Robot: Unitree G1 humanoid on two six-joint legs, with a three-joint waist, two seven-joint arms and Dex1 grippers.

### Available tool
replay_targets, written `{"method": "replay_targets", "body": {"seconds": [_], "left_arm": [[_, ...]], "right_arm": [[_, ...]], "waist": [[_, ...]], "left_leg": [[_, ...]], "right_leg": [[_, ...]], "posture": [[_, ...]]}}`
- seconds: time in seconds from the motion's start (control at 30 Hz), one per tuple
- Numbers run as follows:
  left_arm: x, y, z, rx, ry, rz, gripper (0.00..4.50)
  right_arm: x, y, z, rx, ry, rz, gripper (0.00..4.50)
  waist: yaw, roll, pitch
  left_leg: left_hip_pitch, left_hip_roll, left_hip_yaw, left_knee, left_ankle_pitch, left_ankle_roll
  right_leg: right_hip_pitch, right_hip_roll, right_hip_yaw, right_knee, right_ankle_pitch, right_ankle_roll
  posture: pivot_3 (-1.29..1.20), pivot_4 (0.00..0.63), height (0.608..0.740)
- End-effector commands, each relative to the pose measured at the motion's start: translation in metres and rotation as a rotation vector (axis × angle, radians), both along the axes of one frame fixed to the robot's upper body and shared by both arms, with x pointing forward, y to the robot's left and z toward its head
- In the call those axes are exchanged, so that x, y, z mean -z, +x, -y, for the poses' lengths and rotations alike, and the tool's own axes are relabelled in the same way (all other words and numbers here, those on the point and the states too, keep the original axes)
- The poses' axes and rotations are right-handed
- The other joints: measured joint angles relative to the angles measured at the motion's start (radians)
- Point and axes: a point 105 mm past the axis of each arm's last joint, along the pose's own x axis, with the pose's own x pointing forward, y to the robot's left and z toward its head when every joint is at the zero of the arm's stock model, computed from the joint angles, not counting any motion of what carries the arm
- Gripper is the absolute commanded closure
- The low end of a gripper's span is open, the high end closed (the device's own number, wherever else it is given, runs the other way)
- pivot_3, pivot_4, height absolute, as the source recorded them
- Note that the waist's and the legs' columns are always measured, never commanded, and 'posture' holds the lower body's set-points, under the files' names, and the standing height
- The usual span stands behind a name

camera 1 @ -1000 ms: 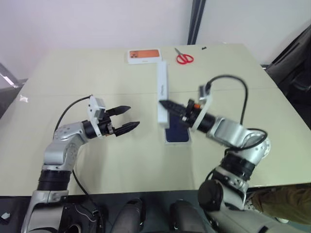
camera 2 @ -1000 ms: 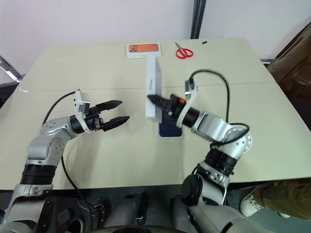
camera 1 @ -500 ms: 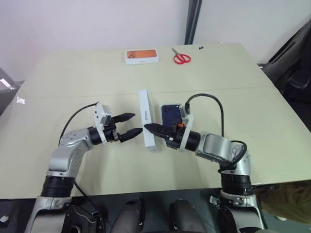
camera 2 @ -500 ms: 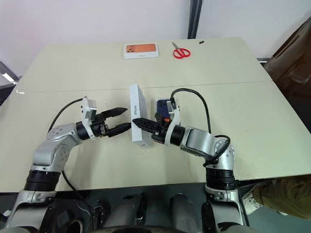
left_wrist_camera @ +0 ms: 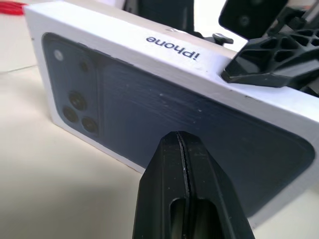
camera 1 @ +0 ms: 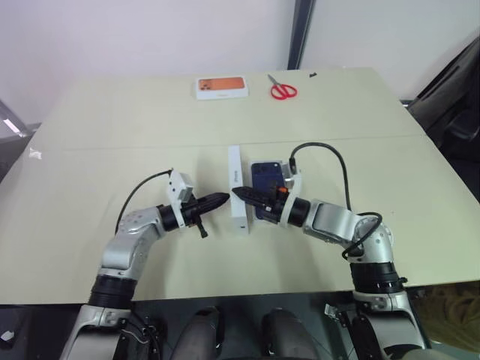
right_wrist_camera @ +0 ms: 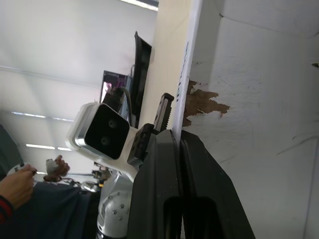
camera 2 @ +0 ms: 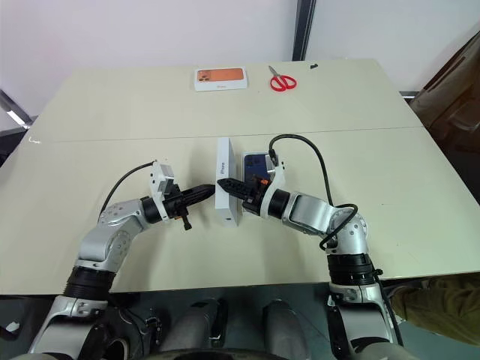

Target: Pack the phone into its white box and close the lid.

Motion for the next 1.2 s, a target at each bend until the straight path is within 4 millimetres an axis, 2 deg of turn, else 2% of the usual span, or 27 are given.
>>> {"method": "replay_targets", "body": {"seconds": [0.03,0.1,0.2,0.37,0.47,0.6,0.67,0.73,0.83,0.87,0.93,1.0,1.1,1.2], "left_arm": [[-0.011,0.004,0.007,-0.01,-0.008,0.063,4.46],[-0.01,0.004,0.01,-0.004,-0.015,0.06,4.46],[-0.01,0.005,0.016,0.003,-0.02,0.064,4.5],[-0.011,0.008,0.031,0.021,-0.044,0.057,4.5],[-0.009,0.011,0.046,0.039,-0.058,0.052,4.5],[-0.006,0.012,0.067,0.072,-0.08,0.042,4.5],[-0.003,0.016,0.073,0.068,-0.073,0.037,4.5],[-0.003,0.017,0.074,0.068,-0.075,0.029,4.5],[-0.004,0.018,0.074,0.074,-0.08,0.023,4.5],[-0.004,0.018,0.072,0.073,-0.073,0.031,4.5],[-0.007,0.02,0.062,0.066,-0.056,0.033,4.5],[-0.007,0.023,0.048,0.042,-0.011,0.02,4.5],[-0.006,0.024,0.031,0.011,0.033,0.002,4.5],[-0.002,0.02,0.014,-0.009,0.091,-0.016,4.5]], "right_arm": [[0.002,0.009,0.008,0.052,-0.017,0.006,4.5],[0.003,0.011,0.013,0.074,-0.022,0.017,4.5],[0.005,0.02,0.026,0.144,-0.05,0.035,3.53],[-0.012,0.023,0.05,0.172,-0.188,0.219,0.92],[-0.027,0.026,0.076,0.216,-0.284,0.346,0.92],[-0.044,0.041,0.132,0.419,-0.443,0.453,0.92],[-0.051,0.043,0.142,0.44,-0.598,0.581,0.92],[-0.052,0.043,0.143,0.43,-0.712,0.677,0.92],[-0.05,0.044,0.142,0.424,-0.793,0.763,0.92],[-0.049,0.045,0.141,0.435,-0.784,0.768,1.15],[-0.038,0.041,0.126,0.349,-0.9,0.871,1.82],[-0.022,0.039,0.116,0.286,-0.98,0.911,2.79],[-0.017,0.038,0.107,0.26,-1.015,0.974,4.39],[-0.019,0.039,0.1,0.245,-1.0,1.017,4.46]], "waist": [[0.0,0.0,0.0],[0.0,0.0,0.0],[0.002,0.0,0.0],[0.008,0.0,0.0],[0.02,0.0,0.0],[0.027,0.0,0.0],[0.027,0.0,0.0],[0.023,0.0,0.0],[0.018,0.0,0.0],[0.019,0.0,0.0],[0.022,0.0,0.0],[0.021,0.0,0.0],[0.024,0.0,0.0],[0.025,0.0,0.0]], "left_leg": [[0.0,0.0,0.0,0.0,0.0,0.0],[0.0,0.0,0.0,0.0,0.0,0.0],[0.0,0.0,0.0,0.0,0.0,0.0],[0.0,0.0,0.0,0.001,0.0,0.0],[0.0,0.0,0.0,0.001,0.0,0.001],[0.0,0.0,0.001,0.002,-0.001,0.001],[0.0,0.0,0.001,0.002,-0.001,0.001],[0.0,0.0,0.002,0.002,-0.001,0.001],[0.0,0.001,0.002,0.002,-0.001,0.001],[0.0,0.002,0.002,0.002,-0.001,0.001],[0.0,0.002,0.002,0.002,0.0,0.001],[0.0,0.002,0.001,0.002,0.0,0.001],[0.0,0.002,0.001,0.002,0.0,0.0],[0.0,0.001,0.001,0.003,0.0,0.0]], "right_leg": [[0.0,0.0,0.0,0.0,0.0,0.0],[0.0,0.0,0.0,0.0,0.0,0.0],[0.0,0.0,0.0,0.0,0.0,0.0],[0.0,0.0,0.0,0.0,0.0,0.0],[0.0,0.0,0.0,0.0,0.0,0.0],[0.001,0.0,0.0,-0.001,0.0,0.0],[0.001,0.0,0.0,-0.001,0.0,0.0],[0.001,0.0,0.0,-0.001,0.0,0.0],[0.0,0.002,0.001,-0.001,0.0,0.0],[0.001,0.003,0.001,-0.001,0.0,0.0],[0.001,0.003,0.001,-0.001,0.0,0.0],[0.001,0.003,0.001,-0.001,0.0,0.0],[0.0,0.003,0.001,-0.001,0.0,0.0],[0.0,0.003,0.001,-0.001,0.0,0.0]], "posture": [[0.0,0.15,0.734],[0.0,0.15,0.734],[0.0,0.15,0.734],[0.0,0.15,0.734],[0.0,0.15,0.734],[0.0,0.15,0.734],[0.0,0.15,0.734],[0.0,0.15,0.734],[0.0,0.15,0.734],[0.0,0.15,0.734],[0.0,0.15,0.734],[0.0,0.15,0.734],[0.0,0.15,0.734],[0.0,0.15,0.734]]}}
